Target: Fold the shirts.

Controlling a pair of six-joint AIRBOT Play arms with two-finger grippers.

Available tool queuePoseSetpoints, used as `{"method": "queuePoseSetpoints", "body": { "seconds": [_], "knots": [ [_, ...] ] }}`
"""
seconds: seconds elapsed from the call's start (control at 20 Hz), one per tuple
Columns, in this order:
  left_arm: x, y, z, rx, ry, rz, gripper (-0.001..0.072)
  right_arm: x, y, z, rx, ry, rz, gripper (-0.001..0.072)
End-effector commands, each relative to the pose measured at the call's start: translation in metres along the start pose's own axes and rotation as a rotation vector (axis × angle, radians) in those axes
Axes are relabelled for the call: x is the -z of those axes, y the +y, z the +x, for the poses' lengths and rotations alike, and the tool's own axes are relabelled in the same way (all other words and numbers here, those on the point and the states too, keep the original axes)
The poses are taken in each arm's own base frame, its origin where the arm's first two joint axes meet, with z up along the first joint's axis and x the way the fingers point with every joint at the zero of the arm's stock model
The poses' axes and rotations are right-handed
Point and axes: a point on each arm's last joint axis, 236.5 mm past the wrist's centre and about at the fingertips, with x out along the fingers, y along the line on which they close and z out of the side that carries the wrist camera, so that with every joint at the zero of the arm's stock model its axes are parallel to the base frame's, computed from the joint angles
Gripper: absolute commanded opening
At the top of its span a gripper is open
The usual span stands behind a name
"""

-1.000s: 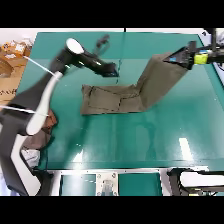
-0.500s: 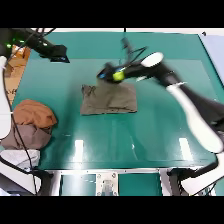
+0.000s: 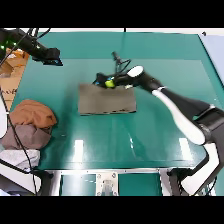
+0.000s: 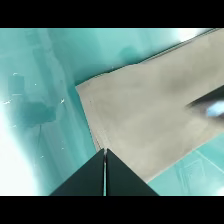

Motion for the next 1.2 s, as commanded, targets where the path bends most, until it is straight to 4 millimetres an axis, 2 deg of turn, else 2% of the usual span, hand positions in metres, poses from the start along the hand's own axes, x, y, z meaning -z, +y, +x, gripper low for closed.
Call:
{"method": "queuePoseSetpoints", "body": {
  "seconds": [0.0, 0.1, 0.15, 0.2, 0.25, 0.35, 0.45, 0.6, 0.75, 0.8, 0.85, 0.95, 1.0, 1.1, 1.15],
  "knots": [
    [0.0, 0.002, 0.0, -0.003, -0.003, -0.002, 0.0024, -0.017, -0.061, -0.088, 0.129, 0.042, 0.038, 0.0014],
    [-0.001, 0.002, 0.0, -0.004, -0.004, -0.004, 0.0024, -0.017, -0.118, -0.145, 0.27, 0.008, 0.118, 0.0015],
    [-0.001, 0.002, 0.0, -0.004, -0.004, -0.004, 0.0023, -0.01, -0.142, -0.162, 0.3, 0.005, 0.176, 0.013],
    [-0.001, 0.002, 0.0, -0.004, -0.007, -0.006, 0.0024, 0.002, -0.166, -0.171, 0.317, 0.011, 0.243, 0.046],
    [-0.003, 0.002, 0.0, -0.006, -0.014, -0.012, 0.0024, 0.016, -0.184, -0.173, 0.326, 0.031, 0.28, 0.0557],
    [-0.006, 0.003, 0.0, -0.01, -0.026, -0.02, 0.0024, 0.044, -0.207, -0.158, 0.335, 0.093, 0.325, 0.0557],
    [-0.009, 0.004, 0.0, -0.012, -0.038, -0.038, 0.0024, 0.061, -0.212, -0.131, 0.314, 0.151, 0.337, 0.0557],
    [-0.01, 0.004, 0.0, -0.014, -0.044, -0.039, 0.0024, 0.059, -0.181, -0.083, 0.173, 0.142, 0.327, 0.0557],
    [-0.01, 0.004, 0.0, -0.014, -0.044, -0.038, 0.0024, 0.037, -0.151, -0.057, 0.117, 0.084, 0.301, 0.0546],
    [-0.01, 0.004, 0.0, -0.014, -0.044, -0.038, 0.0024, 0.025, -0.142, -0.055, 0.1, 0.055, 0.299, 0.0365],
    [-0.01, 0.004, 0.0, -0.014, -0.044, -0.038, 0.0024, 0.013, -0.132, -0.056, 0.08, 0.033, 0.285, 0.0036],
    [-0.01, 0.004, 0.0, -0.013, -0.043, -0.038, 0.0024, -0.01, -0.124, -0.067, 0.069, -0.012, 0.277, 0.0014],
    [-0.009, 0.004, 0.0, -0.013, -0.041, -0.038, 0.0024, -0.022, -0.124, -0.079, 0.068, -0.045, 0.284, 0.0014],
    [-0.009, 0.004, 0.0, -0.012, -0.038, -0.038, 0.0024, -0.046, -0.131, -0.12, 0.079, -0.127, 0.288, 0.0013],
    [-0.009, 0.004, 0.0, -0.012, -0.038, -0.038, 0.0024, -0.058, -0.139, -0.149, 0.101, -0.177, 0.3, 0.0014]
  ]
}}
